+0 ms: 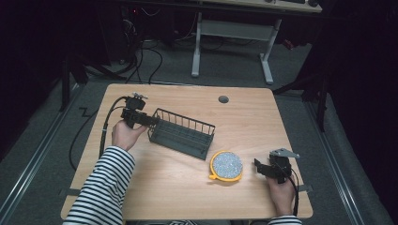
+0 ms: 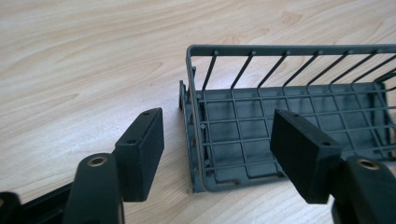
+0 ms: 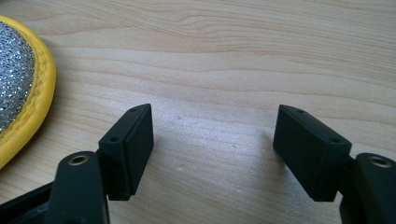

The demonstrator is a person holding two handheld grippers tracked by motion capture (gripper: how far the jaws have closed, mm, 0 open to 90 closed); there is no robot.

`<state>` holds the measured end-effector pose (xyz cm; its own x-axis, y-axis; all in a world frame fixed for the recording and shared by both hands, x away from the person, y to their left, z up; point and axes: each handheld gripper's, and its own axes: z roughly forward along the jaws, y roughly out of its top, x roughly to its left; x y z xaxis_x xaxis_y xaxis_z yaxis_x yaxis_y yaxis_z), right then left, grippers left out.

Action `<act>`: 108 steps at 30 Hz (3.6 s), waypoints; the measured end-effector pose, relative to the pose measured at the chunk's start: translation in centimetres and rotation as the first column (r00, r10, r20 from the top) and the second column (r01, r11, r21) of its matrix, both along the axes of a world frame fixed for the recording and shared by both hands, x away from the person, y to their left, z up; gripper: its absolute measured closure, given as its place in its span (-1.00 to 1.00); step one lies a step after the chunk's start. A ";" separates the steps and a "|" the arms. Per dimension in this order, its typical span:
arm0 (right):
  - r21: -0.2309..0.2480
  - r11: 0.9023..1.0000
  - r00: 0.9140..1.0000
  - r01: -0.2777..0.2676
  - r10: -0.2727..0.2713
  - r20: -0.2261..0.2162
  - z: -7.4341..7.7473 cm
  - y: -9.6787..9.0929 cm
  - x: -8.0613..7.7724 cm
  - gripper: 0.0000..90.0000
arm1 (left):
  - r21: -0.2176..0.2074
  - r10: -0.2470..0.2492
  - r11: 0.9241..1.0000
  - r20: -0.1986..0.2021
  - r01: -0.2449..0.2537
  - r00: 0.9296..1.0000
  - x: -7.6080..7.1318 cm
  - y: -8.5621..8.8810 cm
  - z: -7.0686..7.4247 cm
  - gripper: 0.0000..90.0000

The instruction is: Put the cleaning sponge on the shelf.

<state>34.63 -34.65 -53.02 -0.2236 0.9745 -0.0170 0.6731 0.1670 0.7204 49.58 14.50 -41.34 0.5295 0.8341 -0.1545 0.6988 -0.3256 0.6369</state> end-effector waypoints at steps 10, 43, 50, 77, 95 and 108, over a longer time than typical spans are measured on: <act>-0.001 1.000 1.000 -0.001 0.001 0.000 0.0 0.0 0.0 -0.36 | -0.060 0.021 0.998 0.073 -0.016 0.997 -2.6 2.2 1.8 -0.24; -0.001 1.000 1.000 0.002 -0.002 0.000 0.0 0.0 0.0 -0.36 | -0.205 0.145 0.971 0.090 -0.124 0.985 -10.5 8.4 -2.8 -0.25; 0.000 1.000 1.000 0.004 -0.004 -0.001 0.0 0.0 0.0 -0.36 | -0.223 0.162 0.964 0.080 -0.141 0.984 -11.7 8.9 -4.4 -0.25; 0.000 1.000 1.000 0.004 -0.004 0.000 0.0 0.0 0.0 -0.36 | -0.067 0.177 0.983 0.119 -0.170 0.977 -12.0 6.8 -9.9 -0.27; 0.006 1.000 1.000 0.020 -0.020 0.004 0.0 0.0 0.1 -0.30 | 0.029 0.204 0.977 0.153 -0.211 0.967 -10.6 6.2 -11.8 -0.31; 0.031 0.999 1.000 -0.027 0.026 0.017 0.1 0.0 -0.9 -0.01 | 0.052 0.196 0.976 0.189 -0.209 0.962 -10.6 5.8 -12.3 -0.38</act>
<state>33.71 -34.62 -52.93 -0.2493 0.9684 0.0097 0.6568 0.1617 0.7365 38.94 20.35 -53.67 0.3619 0.9322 -0.0081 0.6295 -0.2380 0.7397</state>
